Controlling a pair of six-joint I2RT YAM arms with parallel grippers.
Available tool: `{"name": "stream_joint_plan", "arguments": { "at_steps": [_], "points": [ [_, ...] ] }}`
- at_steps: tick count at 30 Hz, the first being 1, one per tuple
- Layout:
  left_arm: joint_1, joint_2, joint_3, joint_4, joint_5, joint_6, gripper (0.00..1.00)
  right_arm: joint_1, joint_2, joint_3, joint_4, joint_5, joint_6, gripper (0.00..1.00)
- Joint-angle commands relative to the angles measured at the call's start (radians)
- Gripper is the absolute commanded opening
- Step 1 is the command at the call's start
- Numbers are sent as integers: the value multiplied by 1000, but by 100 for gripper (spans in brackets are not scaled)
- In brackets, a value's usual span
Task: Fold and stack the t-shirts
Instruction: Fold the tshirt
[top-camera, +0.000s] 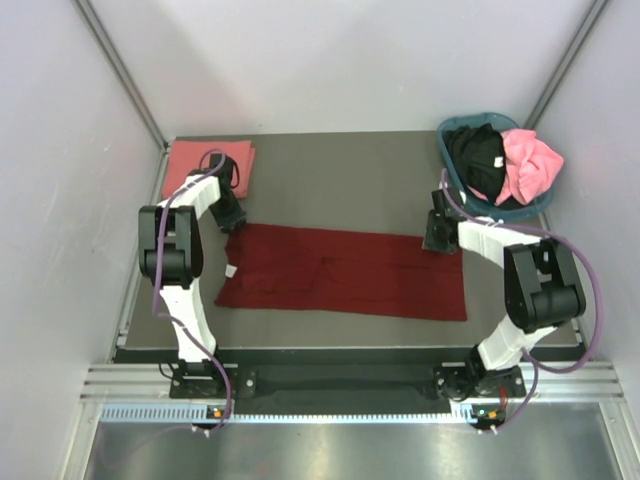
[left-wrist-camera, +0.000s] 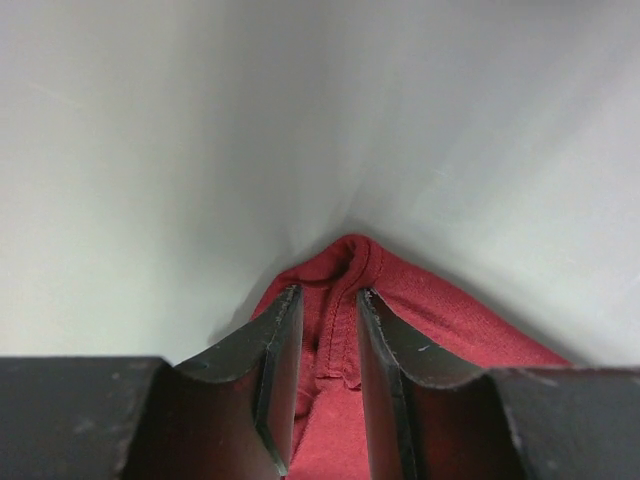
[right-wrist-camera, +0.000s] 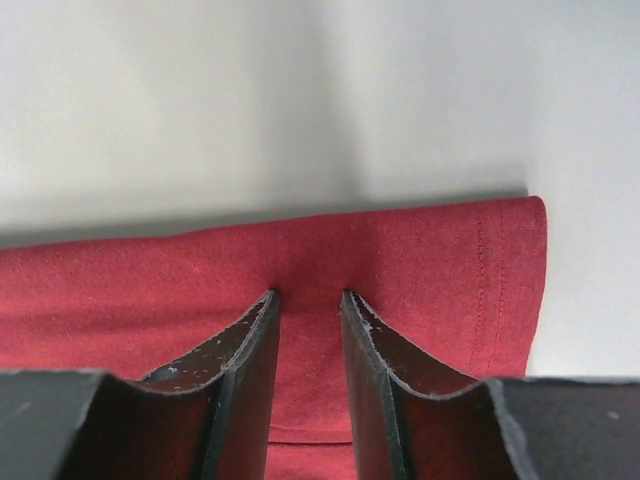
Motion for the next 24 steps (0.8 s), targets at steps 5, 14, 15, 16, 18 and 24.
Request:
{"name": "stream_joint_plan", "arguments": {
  "at_steps": [5, 14, 15, 16, 18, 24],
  "points": [
    [90, 10, 7, -77, -147, -31, 34, -22, 69, 67, 127, -105, -86, 33],
    [99, -60, 85, -80, -22, 28, 41, -15, -24, 142, 1, -67, -52, 36],
    [101, -65, 118, -100, -25, 29, 41, -15, -38, 145, -11, -62, -49, 37],
    [99, -69, 130, -132, -38, 30, 41, -15, -47, 146, -23, -61, -50, 38],
    [92, -92, 152, -160, -69, 27, 42, -15, -66, 150, -46, -74, -55, 38],
    [35, -207, 58, -150, -22, 44, 43, 40, -66, 96, -11, -130, -27, 38]
  ]
}}
